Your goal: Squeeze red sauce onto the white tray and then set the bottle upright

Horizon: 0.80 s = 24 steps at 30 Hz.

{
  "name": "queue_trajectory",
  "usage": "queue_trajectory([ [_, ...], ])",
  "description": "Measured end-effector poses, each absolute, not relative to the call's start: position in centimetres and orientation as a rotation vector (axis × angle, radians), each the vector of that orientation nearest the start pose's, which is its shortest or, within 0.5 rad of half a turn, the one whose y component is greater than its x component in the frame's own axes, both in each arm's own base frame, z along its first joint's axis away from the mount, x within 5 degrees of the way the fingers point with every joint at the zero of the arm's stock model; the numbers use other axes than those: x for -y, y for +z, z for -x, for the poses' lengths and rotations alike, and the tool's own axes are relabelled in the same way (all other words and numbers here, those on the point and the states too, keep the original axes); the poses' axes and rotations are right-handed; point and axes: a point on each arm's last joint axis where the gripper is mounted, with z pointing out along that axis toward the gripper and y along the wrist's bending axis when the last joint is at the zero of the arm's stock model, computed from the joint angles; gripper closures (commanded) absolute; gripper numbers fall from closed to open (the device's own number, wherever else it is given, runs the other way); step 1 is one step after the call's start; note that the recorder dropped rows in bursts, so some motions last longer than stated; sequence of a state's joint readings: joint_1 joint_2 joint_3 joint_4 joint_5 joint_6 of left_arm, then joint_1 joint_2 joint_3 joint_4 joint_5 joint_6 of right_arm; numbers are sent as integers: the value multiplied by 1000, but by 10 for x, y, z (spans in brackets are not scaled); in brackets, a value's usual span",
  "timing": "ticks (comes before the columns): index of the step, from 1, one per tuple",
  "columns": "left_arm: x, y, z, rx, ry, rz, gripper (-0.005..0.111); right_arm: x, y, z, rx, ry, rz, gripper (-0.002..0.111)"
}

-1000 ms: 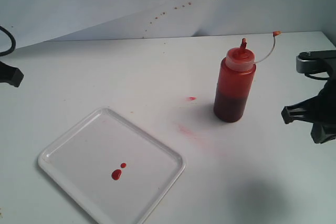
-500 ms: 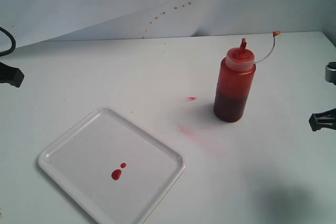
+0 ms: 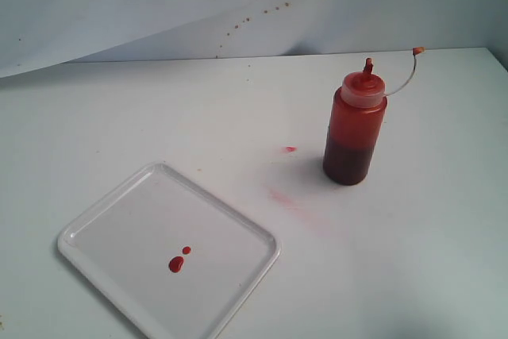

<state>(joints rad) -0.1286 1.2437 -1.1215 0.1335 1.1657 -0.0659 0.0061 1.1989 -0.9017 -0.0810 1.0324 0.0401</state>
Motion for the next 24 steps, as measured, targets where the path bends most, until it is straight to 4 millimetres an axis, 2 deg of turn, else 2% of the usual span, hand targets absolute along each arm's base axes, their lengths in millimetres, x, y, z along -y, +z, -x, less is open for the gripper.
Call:
queue_trajectory([
  [3,15,337,-220,-2766,132,-104,107,5,300,-196,-2749,-100,0,108],
  [6,7,337,-219,-2785,86,-16,107,6,314,-180,-2694,-100,0,108],
  [9,-2,340,-215,-2774,51,66,107,6,324,-167,-2649,-98,-4,108],
  [14,-2,356,-198,-2701,26,69,107,6,334,-151,-2603,-97,-9,108],
  [19,-1,387,-154,-2528,63,19,107,6,346,-132,-2517,-95,-10,108],
  [24,-8,419,-85,-2245,116,27,107,9,364,-96,-2357,-126,-15,108],
])
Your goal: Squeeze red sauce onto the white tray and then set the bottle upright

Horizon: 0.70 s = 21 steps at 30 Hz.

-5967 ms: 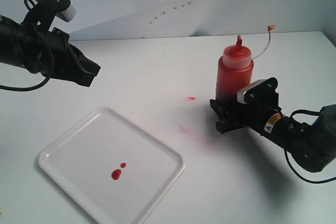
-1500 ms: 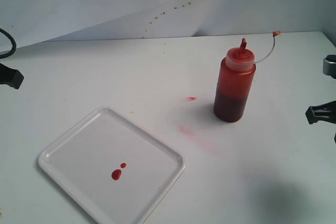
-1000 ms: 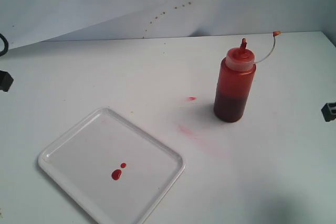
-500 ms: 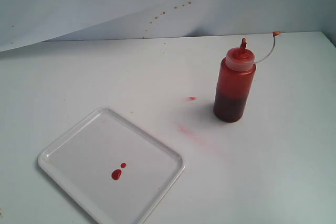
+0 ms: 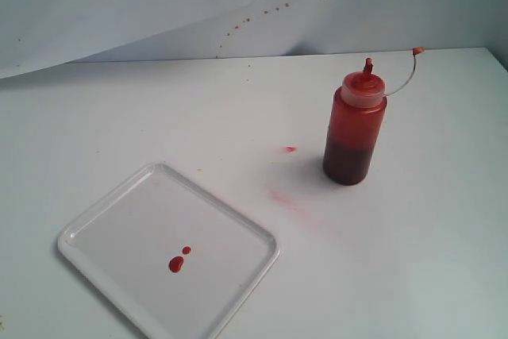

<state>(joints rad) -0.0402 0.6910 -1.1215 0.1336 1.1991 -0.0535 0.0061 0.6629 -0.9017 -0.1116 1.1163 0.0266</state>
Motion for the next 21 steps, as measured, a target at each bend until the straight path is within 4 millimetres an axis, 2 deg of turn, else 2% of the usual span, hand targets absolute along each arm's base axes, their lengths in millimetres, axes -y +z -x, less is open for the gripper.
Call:
queue_trajectory([
  [3,-10,429,-33,-2074,106,42,107,9,375,-64,-2222,-130,-22,108],
  [6,-12,431,11,-1933,77,71,107,11,381,-34,-2098,-151,-31,108],
  [10,-15,423,67,-1756,58,92,107,14,383,2,-1975,-175,-46,108],
  [15,-19,404,122,-1580,66,123,107,14,379,39,-1839,-170,-59,108],
  [19,-21,402,123,-1579,85,137,107,14,372,69,-1724,-172,-56,108],
  [21,-21,399,120,-1594,86,136,107,14,371,73,-1707,-186,-40,108],
])
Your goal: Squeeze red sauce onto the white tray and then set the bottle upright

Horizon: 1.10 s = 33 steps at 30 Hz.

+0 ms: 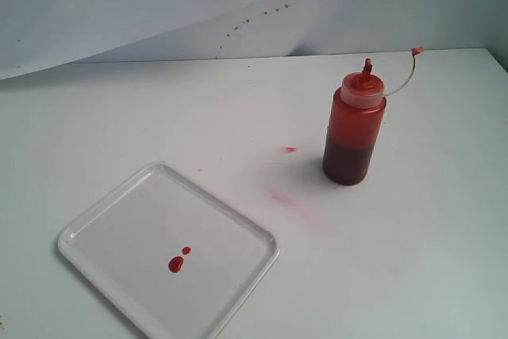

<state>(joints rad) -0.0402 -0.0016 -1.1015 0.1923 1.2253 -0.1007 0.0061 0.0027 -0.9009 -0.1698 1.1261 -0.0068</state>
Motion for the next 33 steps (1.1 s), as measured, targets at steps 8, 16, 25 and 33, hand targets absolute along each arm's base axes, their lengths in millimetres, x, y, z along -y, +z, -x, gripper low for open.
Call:
queue_trajectory([
  [8,-17,371,63,-1639,95,94,107,12,348,37,-1702,-198,48,108],
  [16,-9,313,-7,-1624,61,28,107,8,302,-11,-1682,-185,92,108],
  [25,1,252,-47,-1420,-68,9,107,1,245,-49,-1489,-152,145,108],
  [33,2,218,-56,-1446,-66,-4,107,-1,213,-56,-1496,-131,153,108],
])
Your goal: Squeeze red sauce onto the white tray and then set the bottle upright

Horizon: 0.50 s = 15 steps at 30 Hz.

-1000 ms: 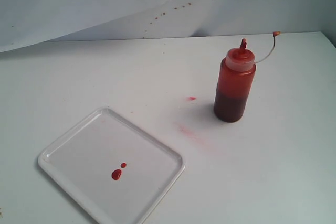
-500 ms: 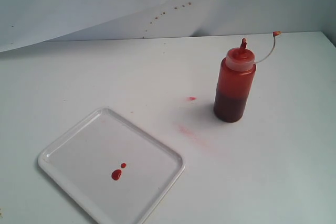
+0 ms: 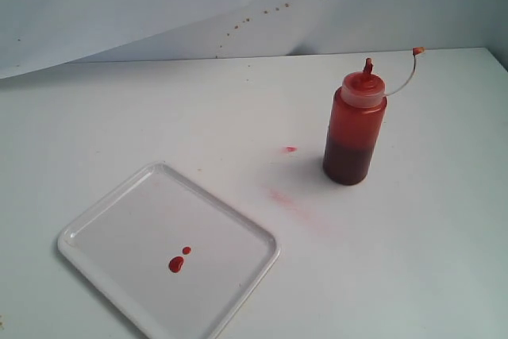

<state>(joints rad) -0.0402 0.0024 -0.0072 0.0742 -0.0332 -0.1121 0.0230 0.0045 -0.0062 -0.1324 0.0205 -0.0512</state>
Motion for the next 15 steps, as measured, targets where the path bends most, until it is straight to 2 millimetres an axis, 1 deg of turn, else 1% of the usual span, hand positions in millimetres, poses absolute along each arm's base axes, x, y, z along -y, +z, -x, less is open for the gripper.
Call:
queue_trajectory([
  [5,2,209,-56,-1551,-53,-2,107,-1,211,-57,-1513,-126,148,108],
  [9,1,202,-56,-1623,-52,5,107,-1,208,-57,-1556,-79,104,108],
  [15,1,200,-56,-1641,-45,1,107,0,202,-57,-1622,-69,94,108],
])
